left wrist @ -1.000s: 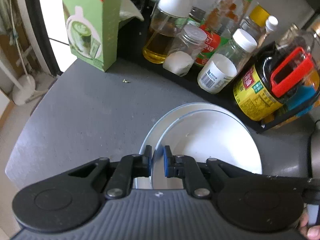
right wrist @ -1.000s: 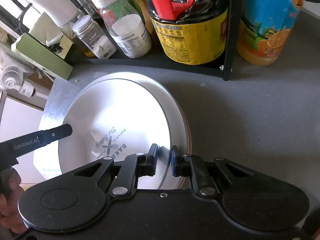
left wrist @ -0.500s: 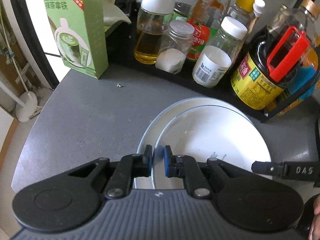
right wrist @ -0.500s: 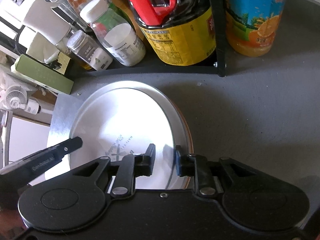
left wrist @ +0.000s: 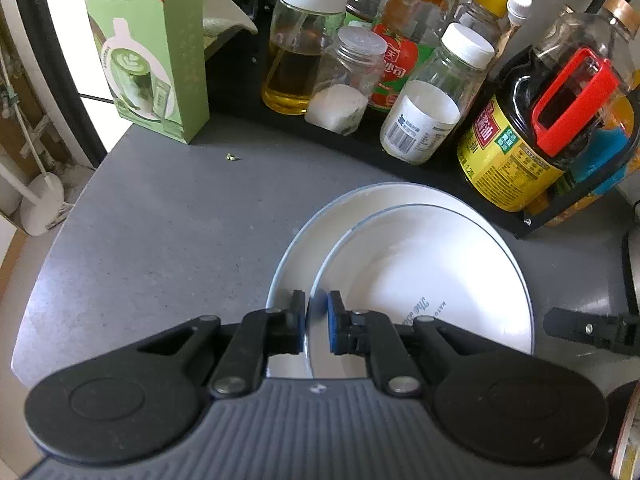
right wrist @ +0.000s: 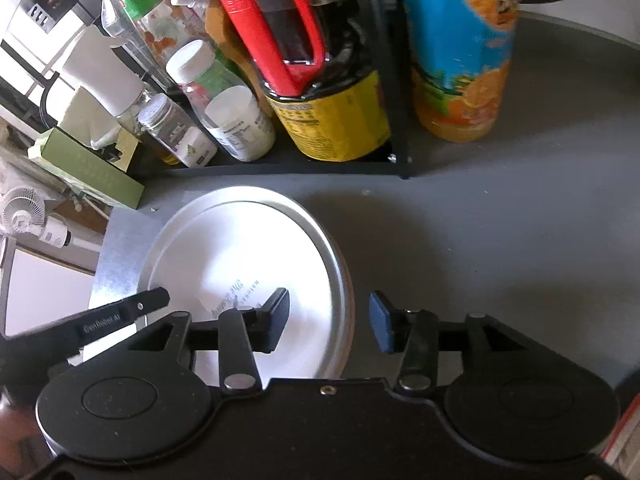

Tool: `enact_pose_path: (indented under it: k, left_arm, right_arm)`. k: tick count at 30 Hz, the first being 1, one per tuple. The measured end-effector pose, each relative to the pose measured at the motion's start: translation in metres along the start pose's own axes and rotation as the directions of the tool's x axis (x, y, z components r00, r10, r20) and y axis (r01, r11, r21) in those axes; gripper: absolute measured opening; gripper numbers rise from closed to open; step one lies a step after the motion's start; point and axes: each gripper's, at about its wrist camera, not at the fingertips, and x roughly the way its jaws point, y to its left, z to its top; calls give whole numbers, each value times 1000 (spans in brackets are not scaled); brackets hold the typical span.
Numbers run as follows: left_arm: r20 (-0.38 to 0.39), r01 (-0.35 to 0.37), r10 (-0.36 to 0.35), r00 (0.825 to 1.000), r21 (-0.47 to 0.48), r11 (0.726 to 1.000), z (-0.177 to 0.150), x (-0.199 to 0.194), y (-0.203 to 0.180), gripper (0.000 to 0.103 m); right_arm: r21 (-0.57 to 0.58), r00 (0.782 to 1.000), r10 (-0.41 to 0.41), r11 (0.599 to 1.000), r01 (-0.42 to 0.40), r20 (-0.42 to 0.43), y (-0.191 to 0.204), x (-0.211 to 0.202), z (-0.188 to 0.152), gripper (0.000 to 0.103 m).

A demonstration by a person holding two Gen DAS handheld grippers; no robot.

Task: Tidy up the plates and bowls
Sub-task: 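Carry the 'BAKERY' plate with both grippers onto the stacked plates, open, then move both grippers to the red bowl stack rim and close on it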

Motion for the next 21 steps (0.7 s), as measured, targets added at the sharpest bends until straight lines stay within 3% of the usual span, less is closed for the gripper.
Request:
enact_pose_path:
  k: [3,7,10,12,14,16,21]
  left_arm:
    - [-16,11,-11,1000,-23,1000,2,-1,2,13]
    - [-1,-38,38,999,-41,998,3,-13,-2,20]
    - [37,-73,75,996,-45,996,0,-29,-12,44]
    - [51,-56,61,997,-82,995,-4,-40,-18,62]
    - [59,-33,39,998,-106,994,-9,-49,-28,71]
    - [70,-38,45,997,-89,995,-14,-57,-43,73]
    - [107,-37,42,993,-52,998,-26,-74,-85,76]
  right_arm:
    - [21,1000,10,1000,-10,5,-7,-8,-6,46]
    - [-17,999,31,999,-31,22,-9,-24,-11,61]
    - [-37,998,62,997,-61,25,-14,-38,-12,63]
    - [-45,996,86,995,-84,35,-20,-52,-13,64]
    - [-56,993,103,993,-100,57,-28,-68,-16,81]
    - [-60,989,116,992,-111,88,-37,-85,-19,91]
    - [-72,980,150,987,-141,132,-61,-119,-27,99]
